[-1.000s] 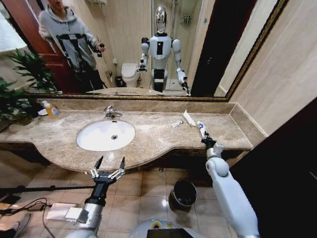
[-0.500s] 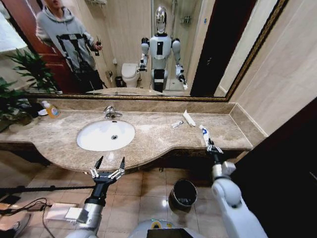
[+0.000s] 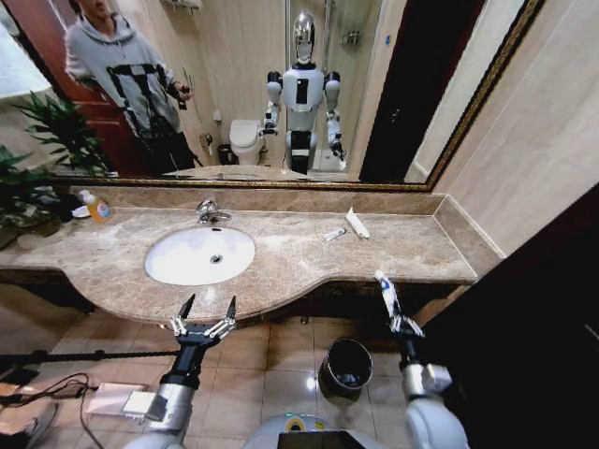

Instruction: Pick up the trash from the sink and place it in the trash bin.

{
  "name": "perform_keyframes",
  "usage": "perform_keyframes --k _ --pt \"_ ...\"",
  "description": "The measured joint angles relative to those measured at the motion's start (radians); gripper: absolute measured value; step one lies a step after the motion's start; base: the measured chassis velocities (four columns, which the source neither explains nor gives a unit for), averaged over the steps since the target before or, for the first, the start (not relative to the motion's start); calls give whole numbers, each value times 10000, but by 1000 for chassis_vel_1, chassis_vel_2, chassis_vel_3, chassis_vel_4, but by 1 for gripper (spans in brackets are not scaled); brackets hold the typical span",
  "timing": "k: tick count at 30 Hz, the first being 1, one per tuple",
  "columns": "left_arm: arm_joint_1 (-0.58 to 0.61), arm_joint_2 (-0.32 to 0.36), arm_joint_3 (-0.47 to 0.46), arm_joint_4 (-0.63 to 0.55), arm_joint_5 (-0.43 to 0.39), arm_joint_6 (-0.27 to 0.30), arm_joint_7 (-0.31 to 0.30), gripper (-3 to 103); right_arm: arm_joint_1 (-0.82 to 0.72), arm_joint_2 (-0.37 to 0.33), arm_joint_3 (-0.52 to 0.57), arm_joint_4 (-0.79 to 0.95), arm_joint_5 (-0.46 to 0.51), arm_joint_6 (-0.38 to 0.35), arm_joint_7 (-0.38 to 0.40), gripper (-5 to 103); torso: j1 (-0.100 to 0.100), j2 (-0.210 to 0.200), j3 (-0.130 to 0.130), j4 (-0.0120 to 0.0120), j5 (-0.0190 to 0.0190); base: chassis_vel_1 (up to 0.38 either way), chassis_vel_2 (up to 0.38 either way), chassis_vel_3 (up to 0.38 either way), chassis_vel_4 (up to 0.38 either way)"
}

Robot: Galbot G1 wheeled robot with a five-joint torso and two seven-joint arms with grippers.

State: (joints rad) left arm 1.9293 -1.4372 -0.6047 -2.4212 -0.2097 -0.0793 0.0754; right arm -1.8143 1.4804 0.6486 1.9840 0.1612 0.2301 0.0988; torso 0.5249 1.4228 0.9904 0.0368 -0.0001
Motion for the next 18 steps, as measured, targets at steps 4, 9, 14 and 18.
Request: perform_keyframes --k 4,9,14,18 --pt "0 0 0 0 0 0 0 100 -389 -18 -81 -1029 -1 653 -14 0 0 -1 1 -1 1 0 0 0 0" --pt "0 0 0 0 0 0 0 100 -296 -58 -173 -2403 -248 1000 14 0 0 -1 1 -2 2 0 0 0 0" --pt "0 0 0 0 0 0 0 100 355 -144 -236 -4312 -484 1126 107 0 1 -1 1 -1 1 0 0 0 0" --pt "0 0 0 0 0 0 0 100 1041 -242 -332 -5686 -539 1233 127 0 1 -1 1 -1 3 0 0 0 0"
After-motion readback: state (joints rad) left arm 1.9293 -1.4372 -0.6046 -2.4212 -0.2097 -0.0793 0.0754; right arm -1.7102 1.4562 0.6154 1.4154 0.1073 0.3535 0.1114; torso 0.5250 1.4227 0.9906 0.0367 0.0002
